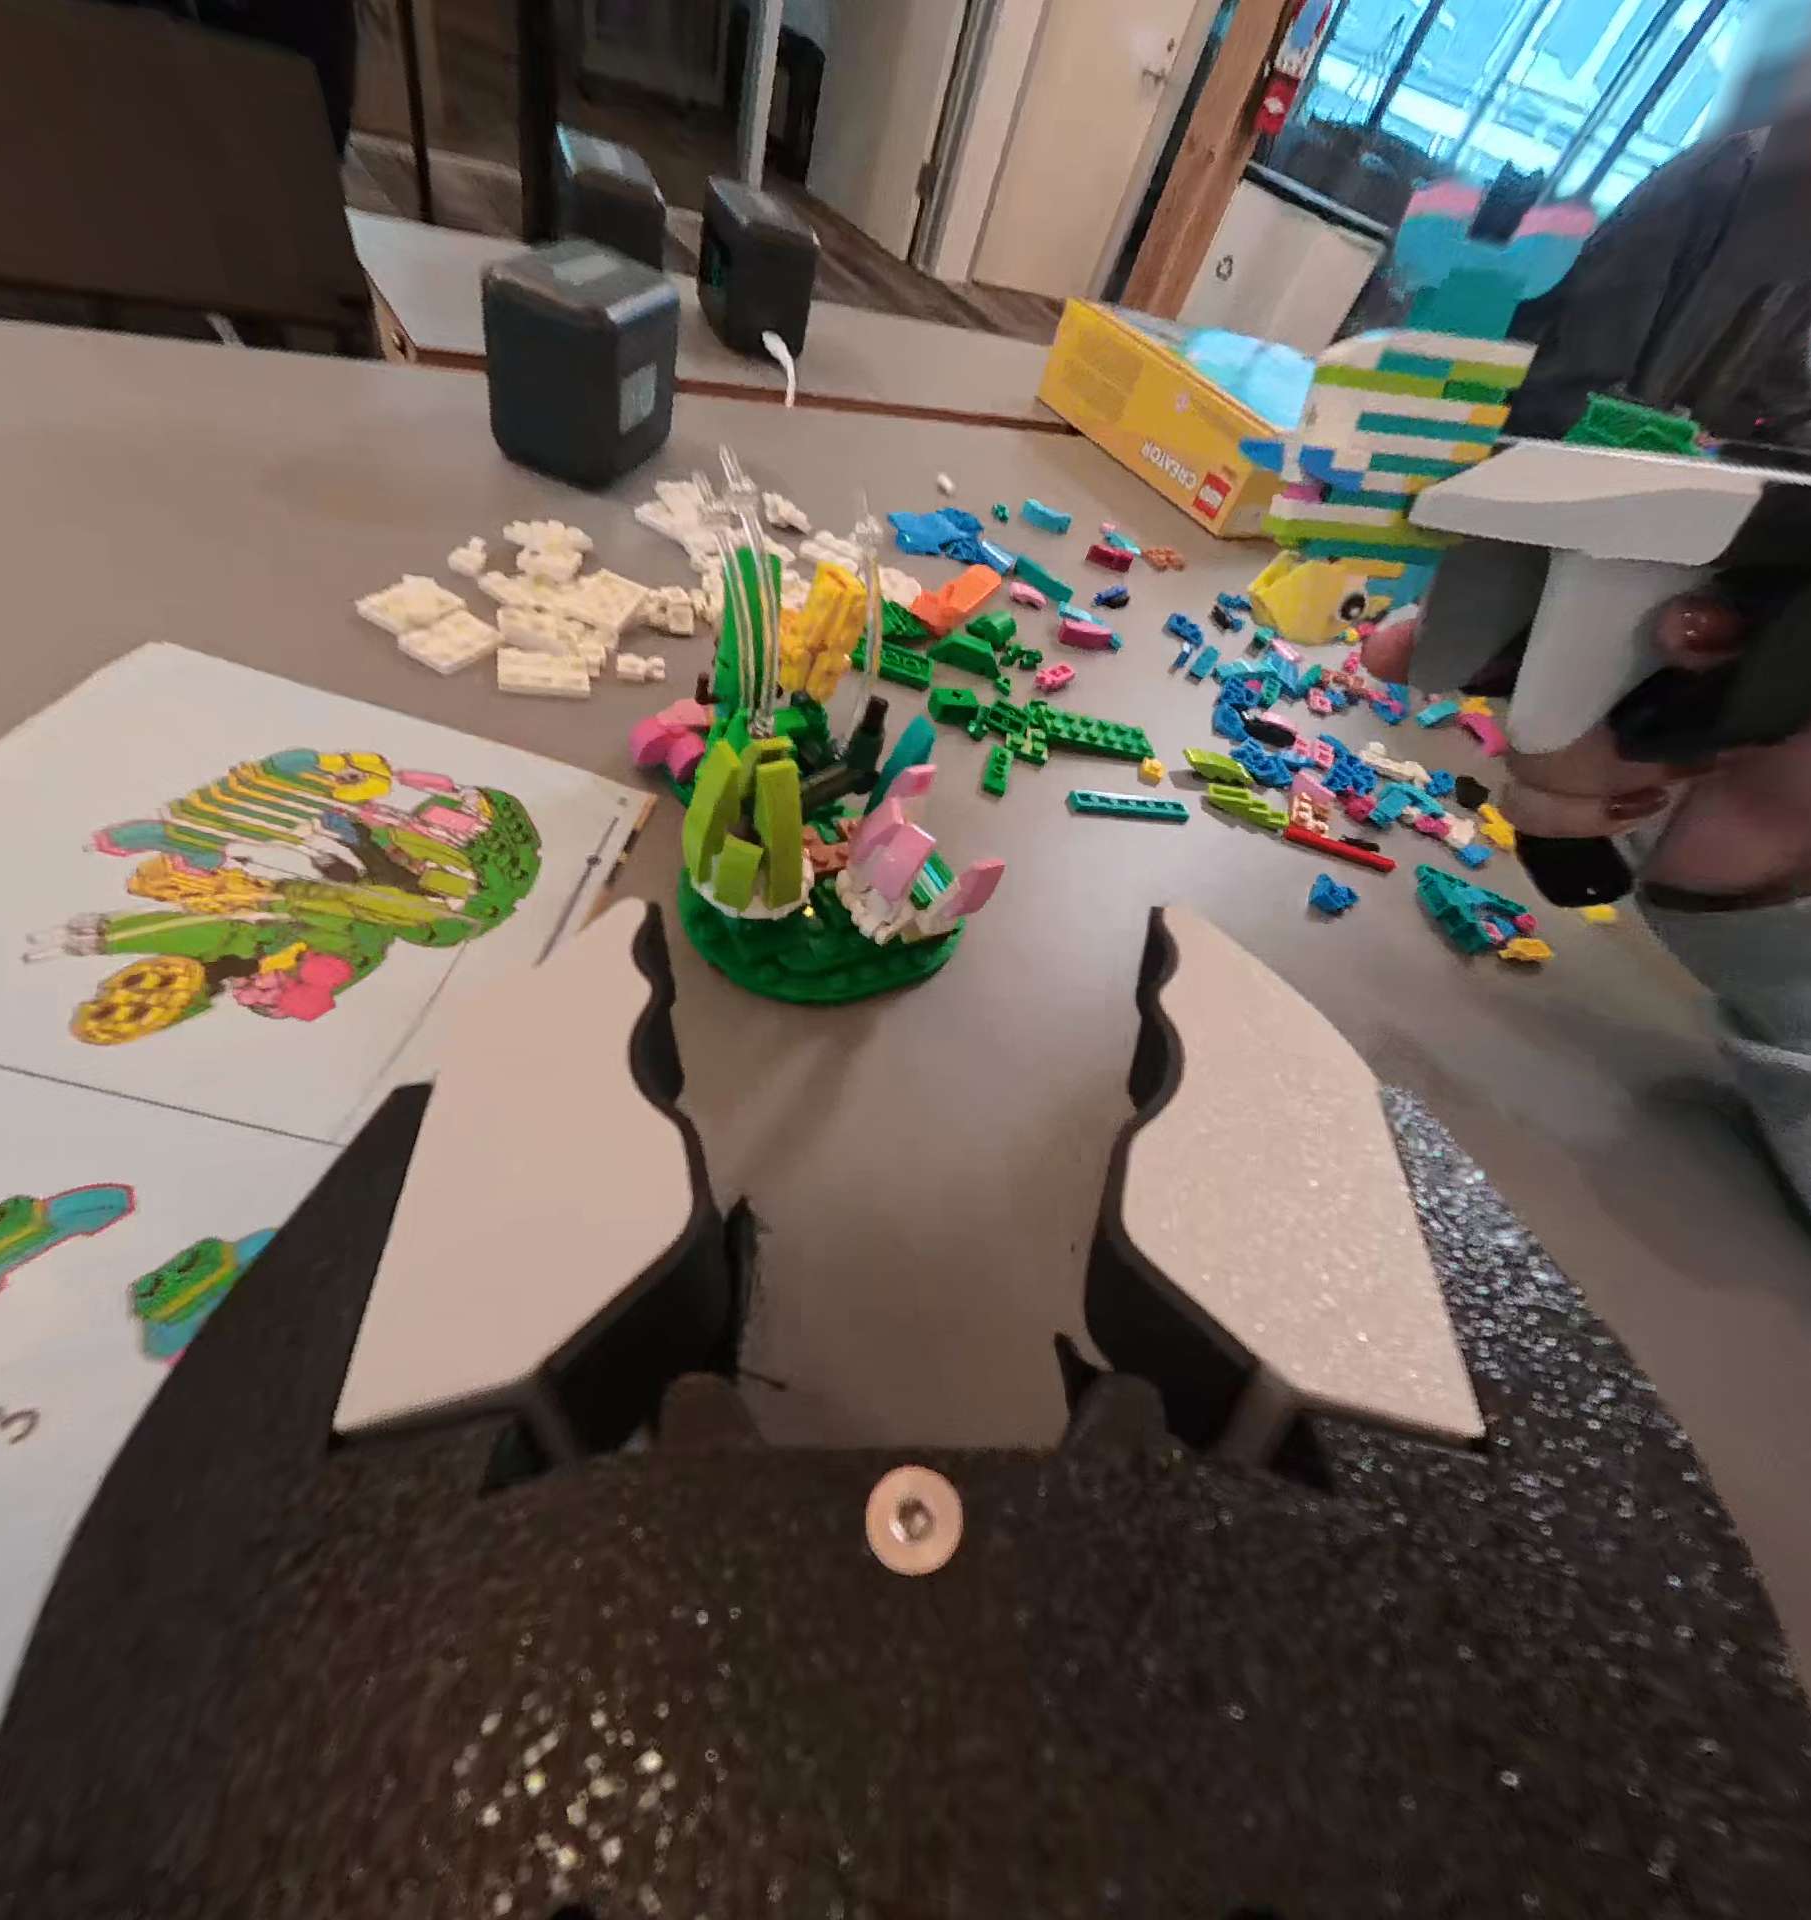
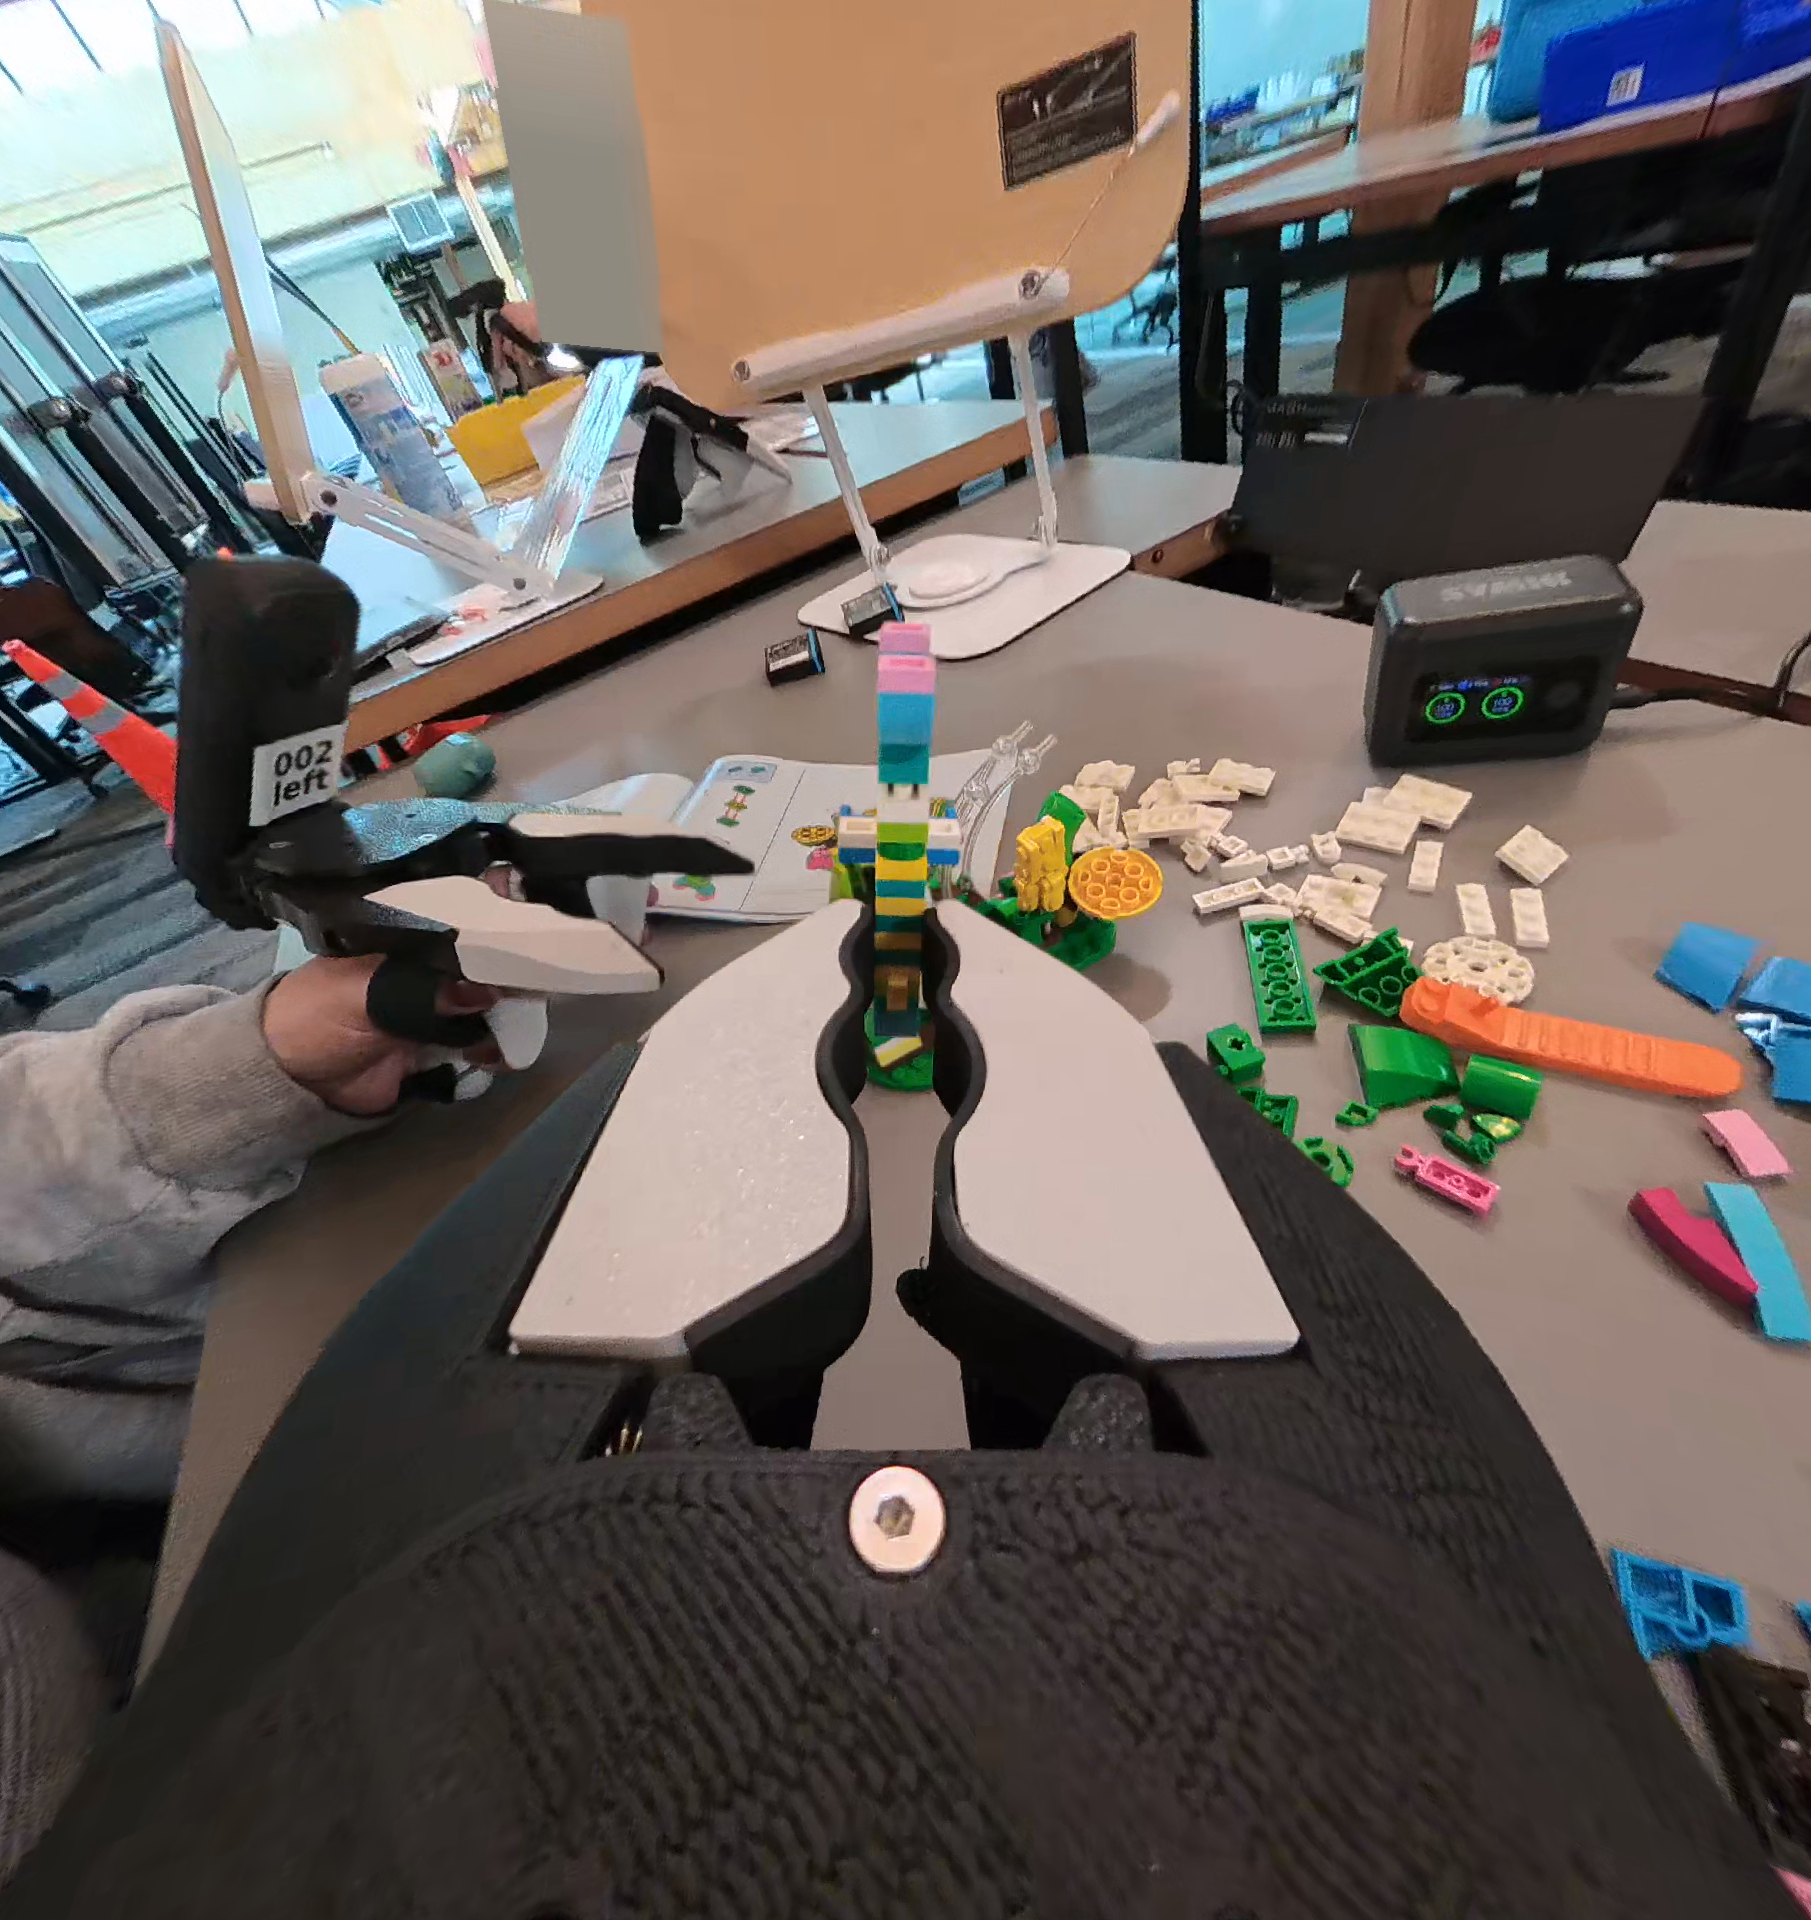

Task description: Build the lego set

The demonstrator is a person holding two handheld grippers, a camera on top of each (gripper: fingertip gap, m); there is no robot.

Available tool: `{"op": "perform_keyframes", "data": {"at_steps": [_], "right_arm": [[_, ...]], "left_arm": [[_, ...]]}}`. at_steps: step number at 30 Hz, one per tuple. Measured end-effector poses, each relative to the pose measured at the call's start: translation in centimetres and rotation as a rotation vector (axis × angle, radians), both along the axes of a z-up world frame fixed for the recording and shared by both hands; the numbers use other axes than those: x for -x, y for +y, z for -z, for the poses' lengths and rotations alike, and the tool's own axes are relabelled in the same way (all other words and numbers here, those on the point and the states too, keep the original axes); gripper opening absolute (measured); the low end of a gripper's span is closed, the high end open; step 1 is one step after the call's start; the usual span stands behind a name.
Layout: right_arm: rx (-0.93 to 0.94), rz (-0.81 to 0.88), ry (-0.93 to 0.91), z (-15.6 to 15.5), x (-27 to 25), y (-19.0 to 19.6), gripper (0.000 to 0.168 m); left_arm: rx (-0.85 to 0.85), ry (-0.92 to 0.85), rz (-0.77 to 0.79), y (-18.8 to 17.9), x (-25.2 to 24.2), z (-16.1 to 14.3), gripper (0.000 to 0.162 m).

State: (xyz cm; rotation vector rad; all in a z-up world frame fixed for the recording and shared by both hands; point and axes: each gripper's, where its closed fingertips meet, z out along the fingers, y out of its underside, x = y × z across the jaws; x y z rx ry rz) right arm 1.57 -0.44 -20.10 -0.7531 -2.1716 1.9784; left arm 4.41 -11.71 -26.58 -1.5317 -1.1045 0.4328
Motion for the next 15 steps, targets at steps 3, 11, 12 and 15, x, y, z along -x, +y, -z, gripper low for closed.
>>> {"op": "perform_keyframes", "data": {"at_steps": [3,11,12,15], "right_arm": [[-0.018,0.018,0.053,0.2,0.1,0.0,0.007],[0.096,0.009,-0.277,2.0,0.9,0.3,0.006],[0.095,0.021,-0.277,2.1,1.1,0.5,0.007],[0.067,0.053,-0.241,2.1,1.5,0.9,0.006]], "left_arm": [[0.032,-0.034,0.027,1.0,0.5,0.6,0.091],[0.173,-0.138,0.081,2.2,2.6,2.7,0.105],[0.177,-0.146,0.092,2.3,2.6,2.9,0.105],[0.146,-0.153,0.121,2.9,2.2,2.9,0.100]]}}
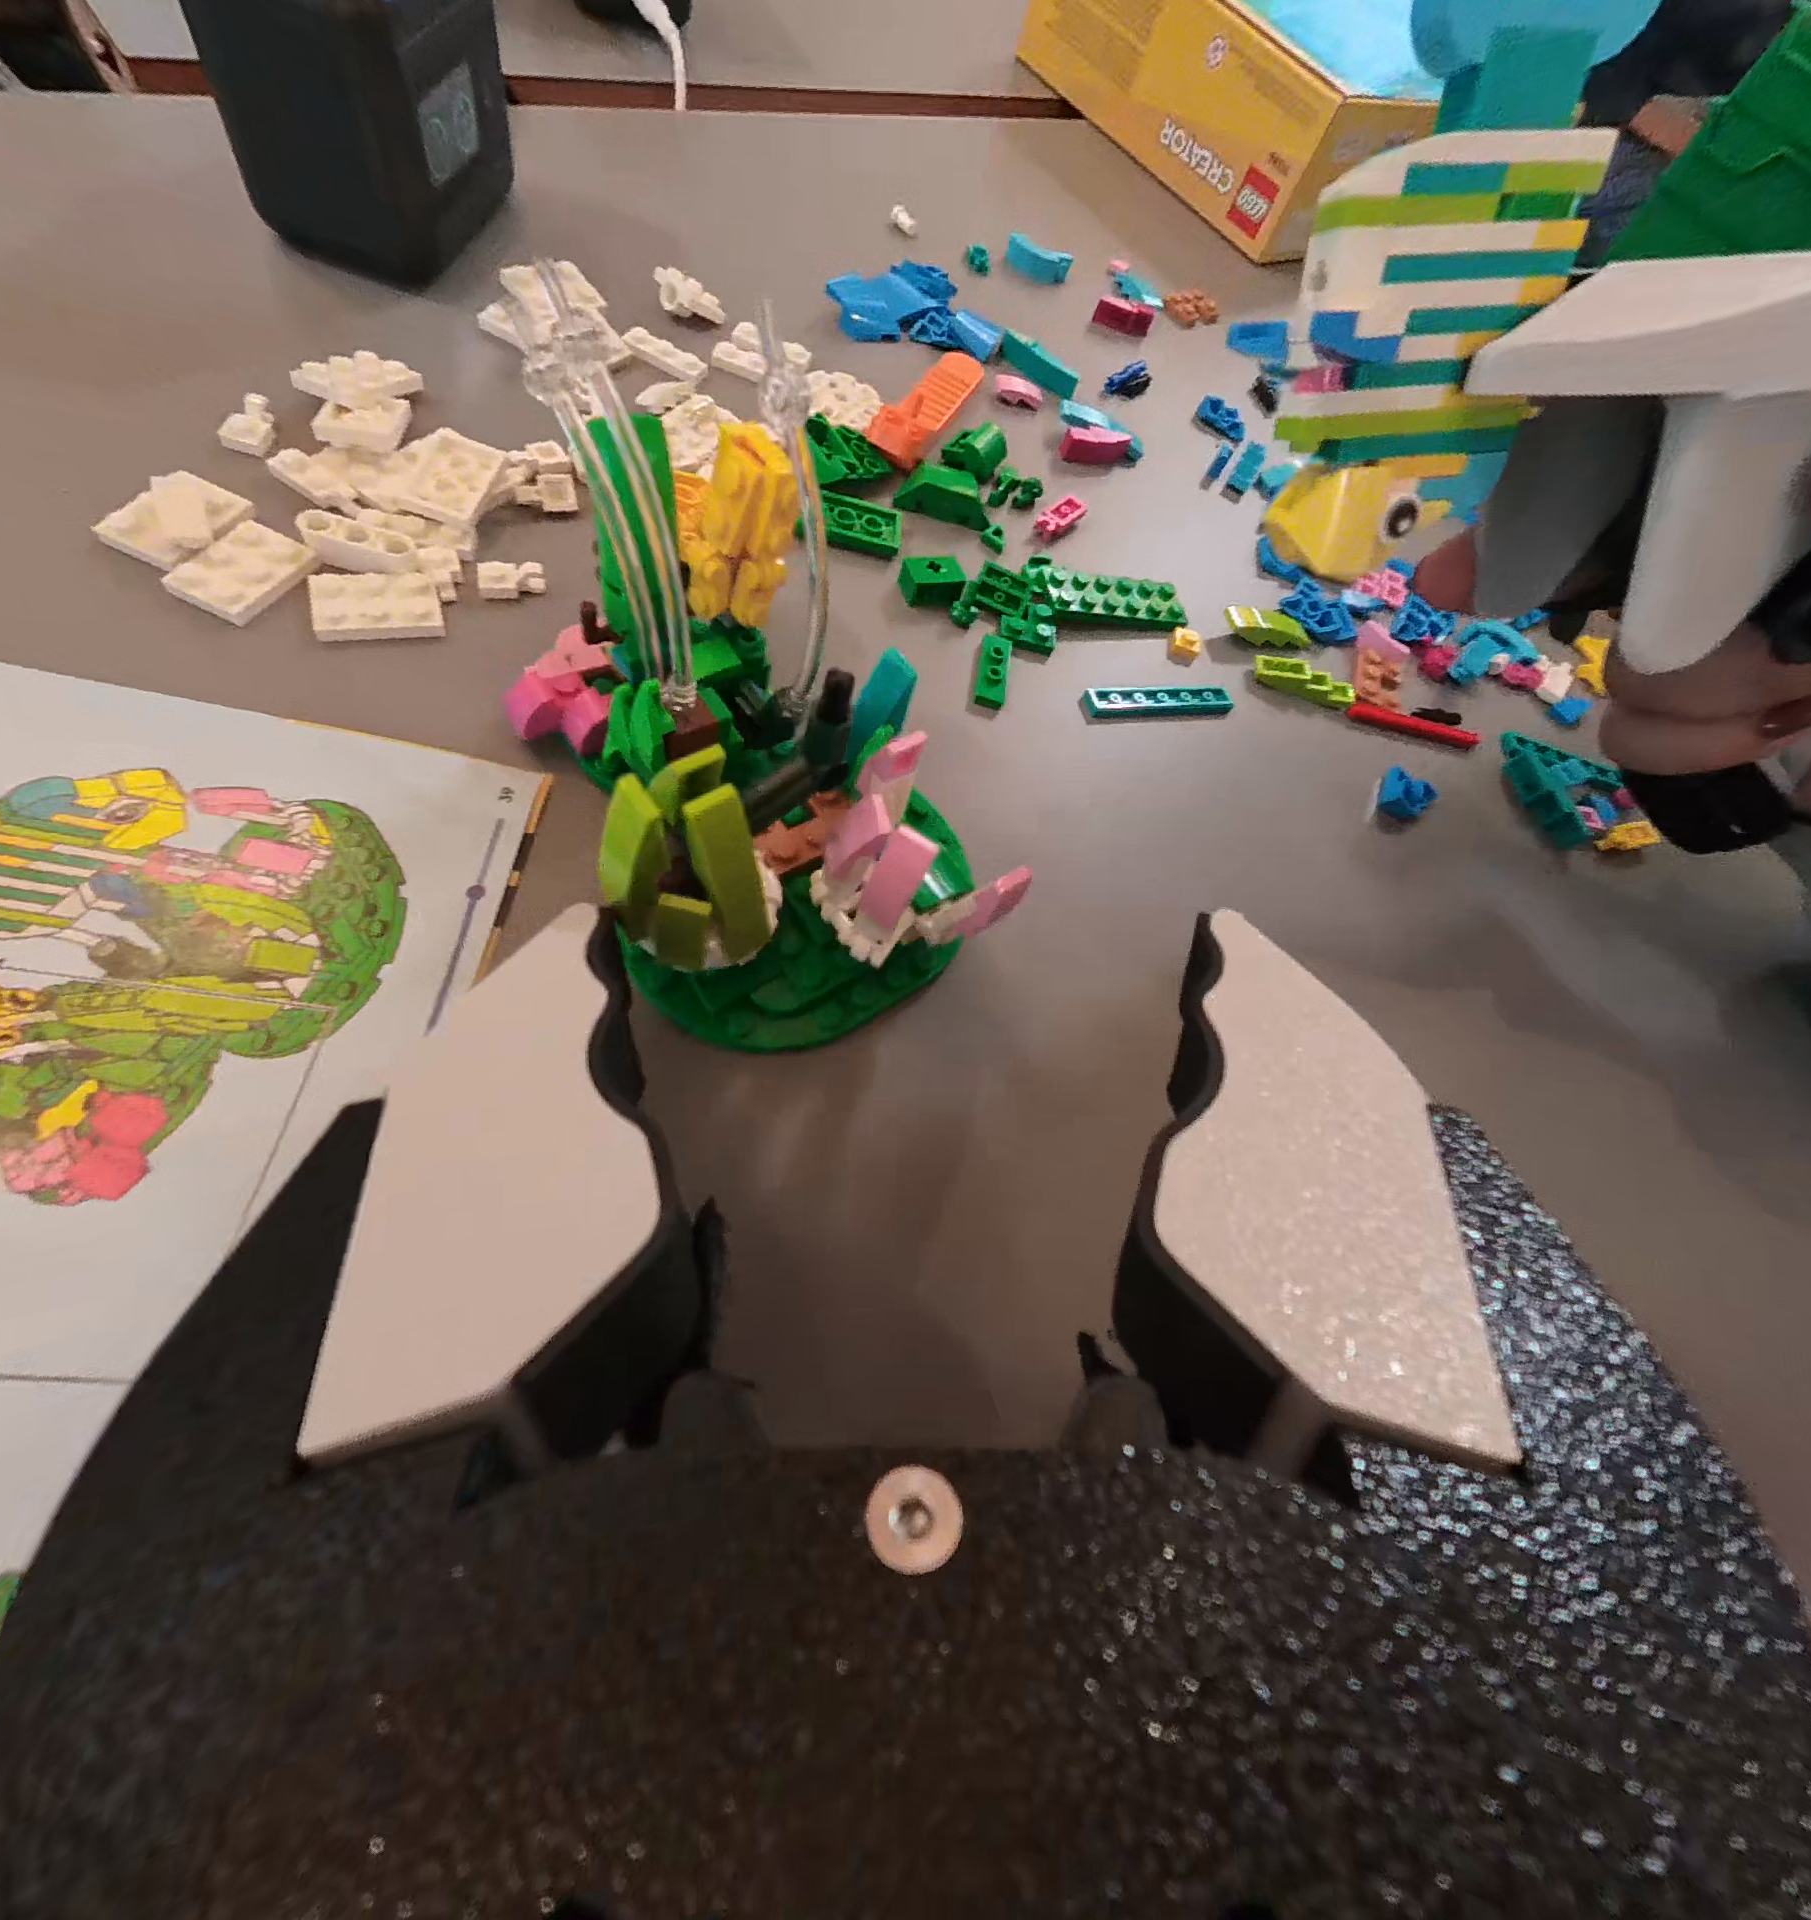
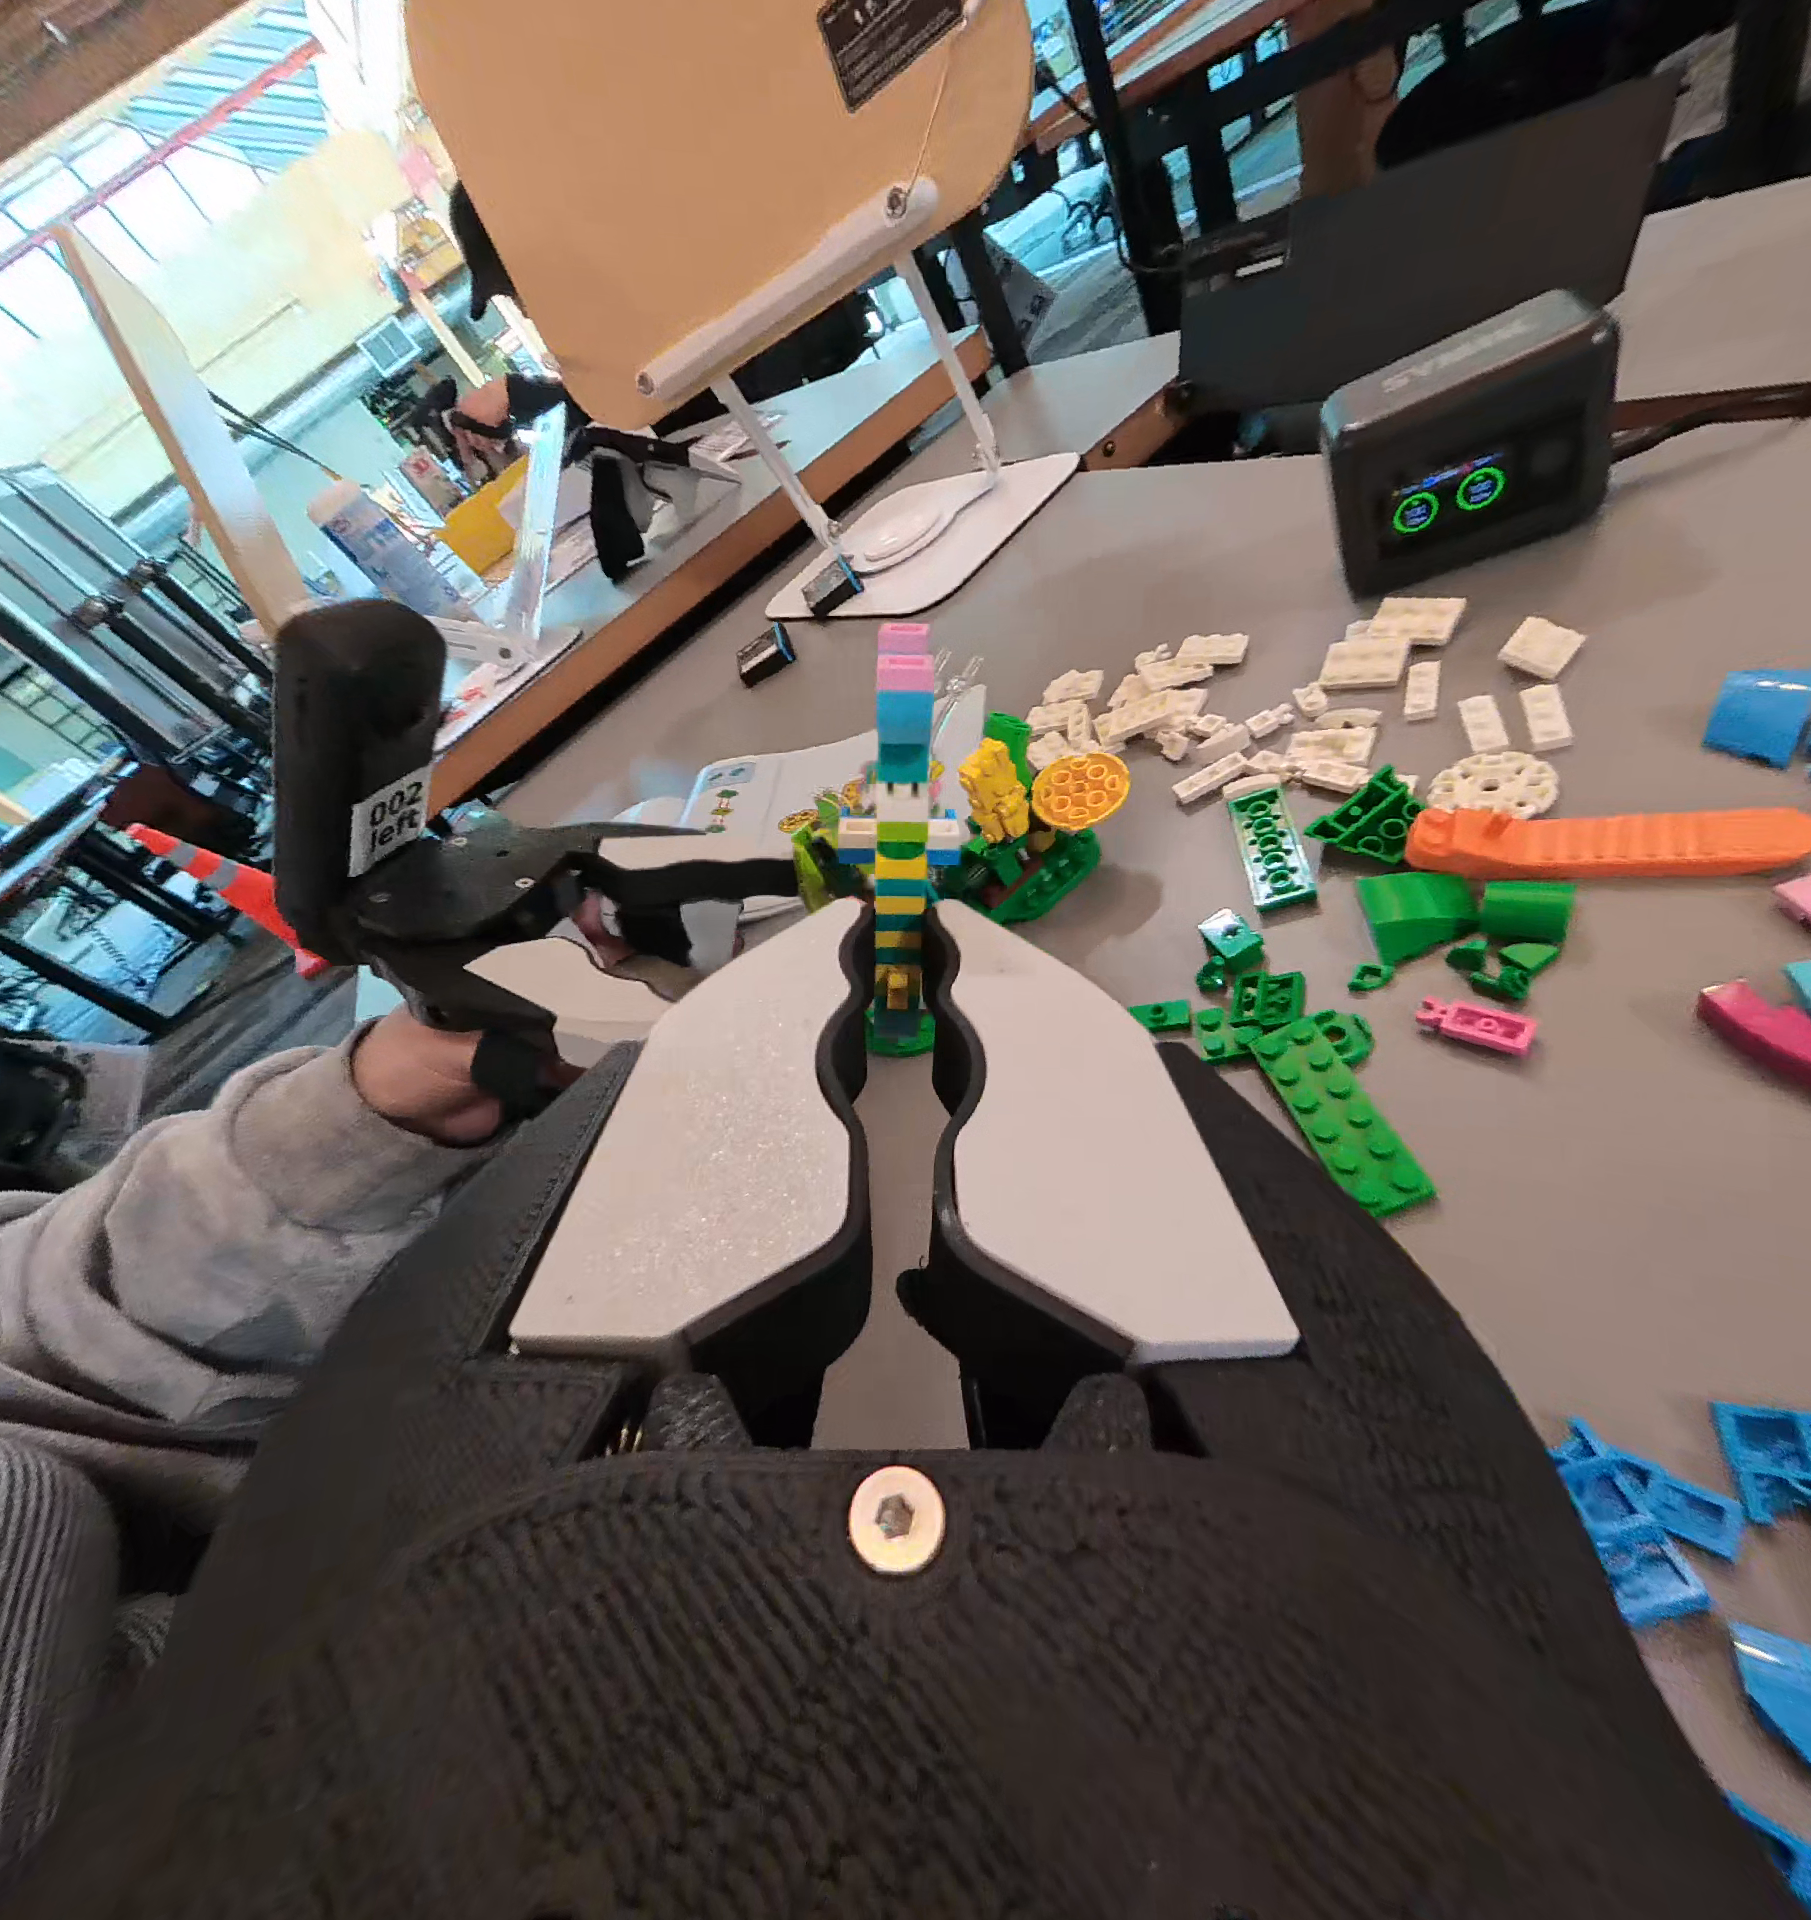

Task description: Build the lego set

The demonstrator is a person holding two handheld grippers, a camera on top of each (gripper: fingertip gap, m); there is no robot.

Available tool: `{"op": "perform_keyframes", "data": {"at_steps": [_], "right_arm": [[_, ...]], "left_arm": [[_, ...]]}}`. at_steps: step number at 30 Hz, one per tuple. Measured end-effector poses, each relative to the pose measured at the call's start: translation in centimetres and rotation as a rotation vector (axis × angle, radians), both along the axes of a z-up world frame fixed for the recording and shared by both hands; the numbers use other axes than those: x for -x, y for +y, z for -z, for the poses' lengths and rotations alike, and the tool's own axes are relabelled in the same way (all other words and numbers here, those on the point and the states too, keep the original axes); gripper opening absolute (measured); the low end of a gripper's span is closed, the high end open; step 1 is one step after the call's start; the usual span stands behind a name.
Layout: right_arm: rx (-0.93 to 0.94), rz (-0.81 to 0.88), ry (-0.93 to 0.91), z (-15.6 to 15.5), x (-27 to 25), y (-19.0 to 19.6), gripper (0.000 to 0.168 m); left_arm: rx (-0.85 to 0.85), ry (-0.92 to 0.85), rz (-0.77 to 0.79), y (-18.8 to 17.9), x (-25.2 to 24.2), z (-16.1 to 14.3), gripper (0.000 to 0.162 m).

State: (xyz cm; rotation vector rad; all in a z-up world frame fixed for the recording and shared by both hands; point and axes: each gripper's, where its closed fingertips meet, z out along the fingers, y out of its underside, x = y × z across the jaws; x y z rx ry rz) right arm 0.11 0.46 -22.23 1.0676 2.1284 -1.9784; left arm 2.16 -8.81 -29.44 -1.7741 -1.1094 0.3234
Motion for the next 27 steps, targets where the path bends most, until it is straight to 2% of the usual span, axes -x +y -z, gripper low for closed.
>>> {"op": "perform_keyframes", "data": {"at_steps": [5,9,13,17,20,22,24,27], "right_arm": [[-0.003,0.016,0.012,0.0,0.2,0.1,0.007],[-0.022,0.042,0.039,0.0,0.5,0.4,0.006],[-0.015,0.063,0.059,-0.3,0.8,0.8,0.007],[-0.021,0.122,0.113,-0.8,1.4,1.5,0.006],[-0.034,0.201,0.179,-1.2,2.1,2.4,0.007],[-0.026,0.251,0.222,-1.7,2.4,2.9,0.006],[-0.003,0.289,0.268,-2.6,2.4,3.3,0.007],[0.003,0.356,0.340,-3.8,2.5,4.2,0.006]], "left_arm": [[-0.048,-0.022,0.069,1.5,-1.2,-0.3,0.096],[-0.106,-0.026,0.187,4.1,-2.5,-0.7,0.094],[-0.174,0.048,0.289,6.7,-4.0,-2.2,0.089],[-0.195,0.264,0.179,5.4,-3.5,-5.1,0.083],[-0.202,0.387,0.059,3.2,-3.3,-6.3,0.068],[-0.245,0.372,0.101,4.3,-4.6,-6.4,0.060],[-0.206,0.371,0.156,6.3,-6.0,-5.6,0.063],[-0.083,0.533,0.182,7.8,-7.3,-6.2,0.059]]}}
